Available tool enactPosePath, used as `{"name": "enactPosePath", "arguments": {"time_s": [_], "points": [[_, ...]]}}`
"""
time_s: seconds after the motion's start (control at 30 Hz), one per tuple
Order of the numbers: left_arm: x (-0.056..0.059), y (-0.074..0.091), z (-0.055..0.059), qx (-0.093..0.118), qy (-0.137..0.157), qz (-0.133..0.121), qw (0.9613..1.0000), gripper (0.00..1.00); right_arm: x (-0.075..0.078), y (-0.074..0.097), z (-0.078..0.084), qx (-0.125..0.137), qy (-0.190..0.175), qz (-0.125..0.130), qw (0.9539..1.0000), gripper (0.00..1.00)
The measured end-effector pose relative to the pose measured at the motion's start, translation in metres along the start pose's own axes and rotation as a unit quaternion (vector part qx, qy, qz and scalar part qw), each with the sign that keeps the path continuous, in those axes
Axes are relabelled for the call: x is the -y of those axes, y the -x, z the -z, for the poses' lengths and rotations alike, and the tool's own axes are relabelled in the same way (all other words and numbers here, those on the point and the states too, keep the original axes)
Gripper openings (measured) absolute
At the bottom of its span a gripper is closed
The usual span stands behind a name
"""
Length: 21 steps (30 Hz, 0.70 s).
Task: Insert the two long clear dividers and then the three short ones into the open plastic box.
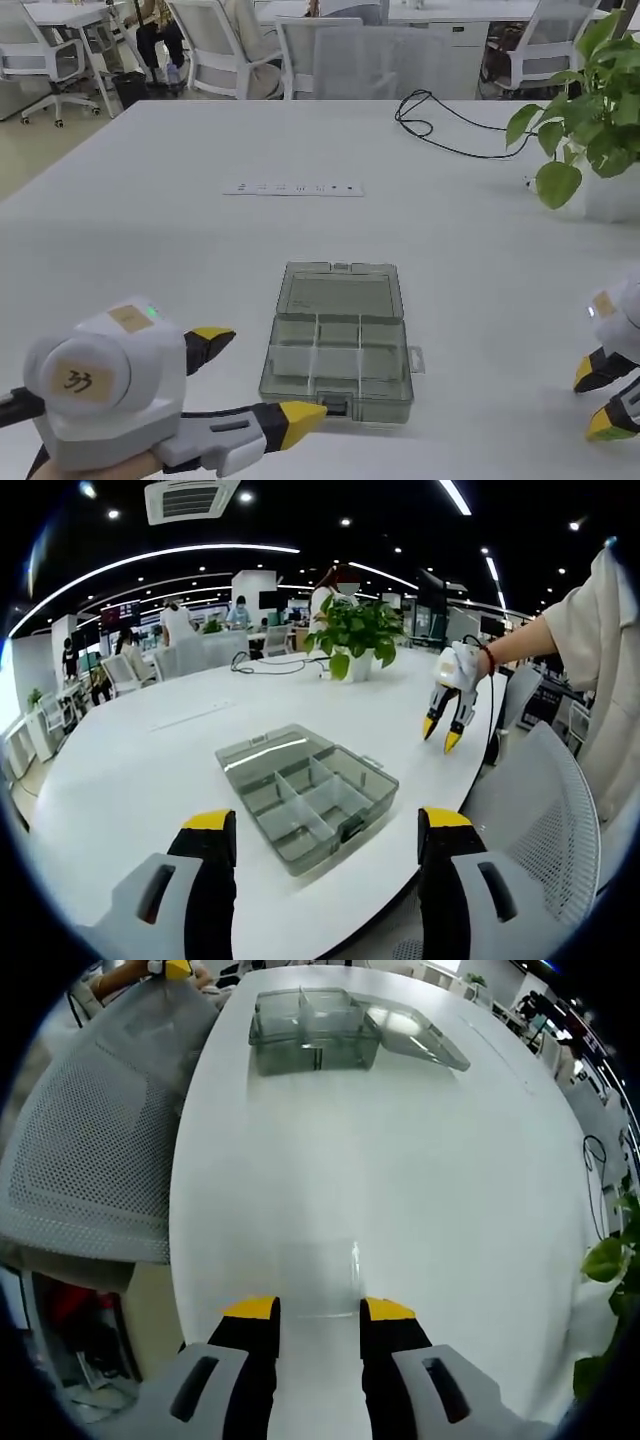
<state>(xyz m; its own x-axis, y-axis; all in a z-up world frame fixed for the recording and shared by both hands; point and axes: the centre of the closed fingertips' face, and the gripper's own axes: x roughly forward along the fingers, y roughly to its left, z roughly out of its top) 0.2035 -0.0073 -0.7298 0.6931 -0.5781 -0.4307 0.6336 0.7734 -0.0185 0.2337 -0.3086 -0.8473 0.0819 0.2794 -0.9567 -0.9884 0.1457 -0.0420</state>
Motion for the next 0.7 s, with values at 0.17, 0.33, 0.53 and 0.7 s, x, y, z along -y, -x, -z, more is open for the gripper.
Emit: {"name": "enactPosePath", "arguments": {"time_s": [0.17, 0.33, 0.53, 0.7], "points": [[0.0, -0.001, 0.0, -0.002, 0.003, 0.006, 1.0, 0.71, 0.009, 0.002, -0.001, -0.002, 0.015, 0.035, 0.9993, 0.32], [-0.002, -0.001, -0.001, 0.003, 0.009, 0.002, 0.9999, 0.72, 0.013, 0.009, -0.022, 0.019, 0.03, 0.073, 0.9967, 0.32], [-0.002, 0.0, -0.001, 0.007, 0.016, 0.002, 0.9999, 0.69, 0.024, 0.021, -0.061, 0.062, 0.05, 0.122, 0.9894, 0.32], [0.001, -0.001, -0.003, 0.013, 0.023, 0.009, 0.9996, 0.63, 0.028, 0.027, -0.089, 0.098, 0.063, 0.133, 0.9842, 0.32]]}}
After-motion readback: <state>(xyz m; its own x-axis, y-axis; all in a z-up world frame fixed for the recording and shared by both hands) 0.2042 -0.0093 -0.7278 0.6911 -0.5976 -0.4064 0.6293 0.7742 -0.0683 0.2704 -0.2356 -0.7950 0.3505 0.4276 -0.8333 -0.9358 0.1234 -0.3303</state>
